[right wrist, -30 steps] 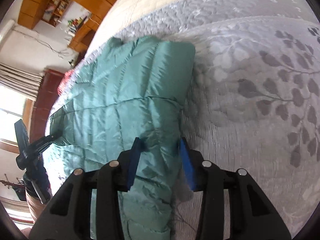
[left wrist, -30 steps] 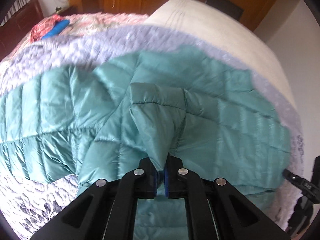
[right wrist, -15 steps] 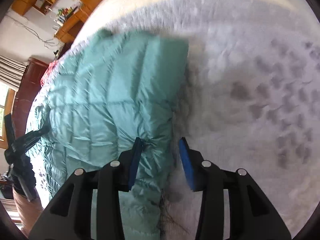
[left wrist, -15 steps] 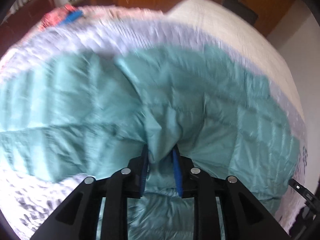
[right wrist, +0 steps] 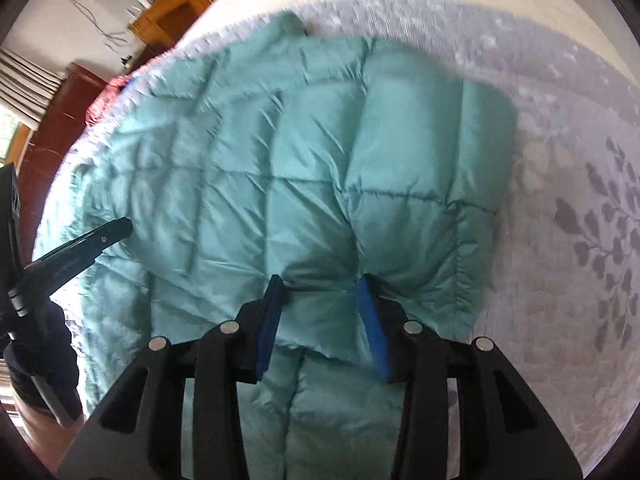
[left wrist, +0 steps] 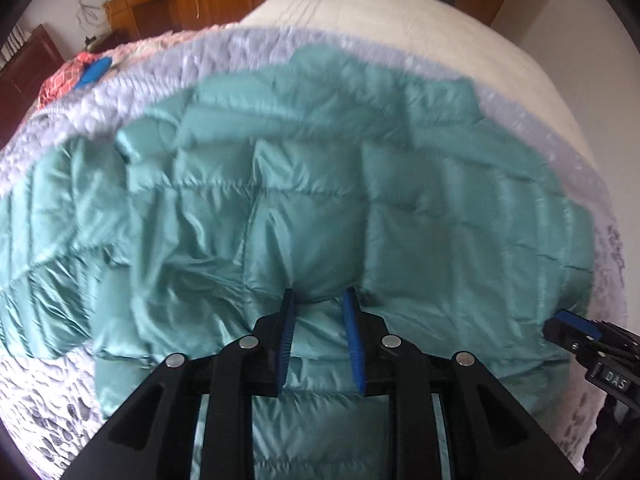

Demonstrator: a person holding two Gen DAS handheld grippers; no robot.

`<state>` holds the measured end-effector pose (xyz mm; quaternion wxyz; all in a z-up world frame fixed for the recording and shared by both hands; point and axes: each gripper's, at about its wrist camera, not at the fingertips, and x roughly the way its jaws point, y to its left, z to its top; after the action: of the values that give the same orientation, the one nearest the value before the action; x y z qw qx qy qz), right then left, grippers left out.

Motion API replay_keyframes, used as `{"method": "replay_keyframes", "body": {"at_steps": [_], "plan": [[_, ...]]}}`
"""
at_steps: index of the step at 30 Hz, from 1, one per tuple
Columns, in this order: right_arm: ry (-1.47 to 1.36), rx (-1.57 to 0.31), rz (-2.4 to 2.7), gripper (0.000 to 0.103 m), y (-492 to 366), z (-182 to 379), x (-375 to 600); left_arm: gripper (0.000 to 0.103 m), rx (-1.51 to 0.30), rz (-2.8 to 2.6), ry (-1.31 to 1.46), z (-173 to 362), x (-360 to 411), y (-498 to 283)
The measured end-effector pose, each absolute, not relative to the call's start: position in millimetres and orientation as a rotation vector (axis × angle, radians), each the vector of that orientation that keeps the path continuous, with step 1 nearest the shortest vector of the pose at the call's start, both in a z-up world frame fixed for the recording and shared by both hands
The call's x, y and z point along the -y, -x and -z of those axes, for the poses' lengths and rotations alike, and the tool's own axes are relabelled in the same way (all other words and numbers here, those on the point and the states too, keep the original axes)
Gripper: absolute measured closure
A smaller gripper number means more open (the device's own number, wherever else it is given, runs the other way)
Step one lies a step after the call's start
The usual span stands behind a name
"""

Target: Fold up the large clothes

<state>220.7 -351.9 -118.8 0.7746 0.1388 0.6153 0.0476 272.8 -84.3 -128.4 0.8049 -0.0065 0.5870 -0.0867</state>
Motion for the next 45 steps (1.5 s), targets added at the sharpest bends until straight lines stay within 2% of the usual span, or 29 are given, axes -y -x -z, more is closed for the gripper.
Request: {"method": "replay_keyframes", "body": {"at_steps": [14,18,19,20,21,22,26,32,37,45], "plan": [[-0.292,-1.318,-0.084,0.067,-222,136,349,0.077,-1.225,0.179,-0.030,146,89,-270],[-0.390,-1.284,-0.134,0.061,-212,113,356,0.077,-1.247,0.173,0.076,130,66,-271],[-0.413,-1.247,-0.154,0.060,-207,102,359,0.077,-1.232,0.173,0.103,120,54,-266],[-0.402,-1.201,-0.161,0.058,-199,86,360,0.071,-1.205,0.168,0.123,108,42,-260],[-0.364,-1.178,-0.140,0.053,-193,74,361,0.060,-1.184,0.152,0.132,98,30,-255],[-0.339,-1.171,-0.121,0.052,-190,68,362,0.055,-1.164,0.134,0.142,88,16,-249],[-0.298,-1.174,-0.053,0.052,-172,56,379,0.047,-1.114,0.010,0.211,65,-67,-224],[-0.289,-1.207,0.029,0.052,-141,66,405,0.047,-1.093,-0.331,0.386,68,-226,-180],[-0.290,-1.211,0.064,0.052,-129,70,409,0.047,-1.034,-0.501,0.605,70,-329,-142],[-0.304,-1.232,0.072,0.052,-133,78,401,0.048,-0.902,-0.489,0.939,91,-409,-132]]}}
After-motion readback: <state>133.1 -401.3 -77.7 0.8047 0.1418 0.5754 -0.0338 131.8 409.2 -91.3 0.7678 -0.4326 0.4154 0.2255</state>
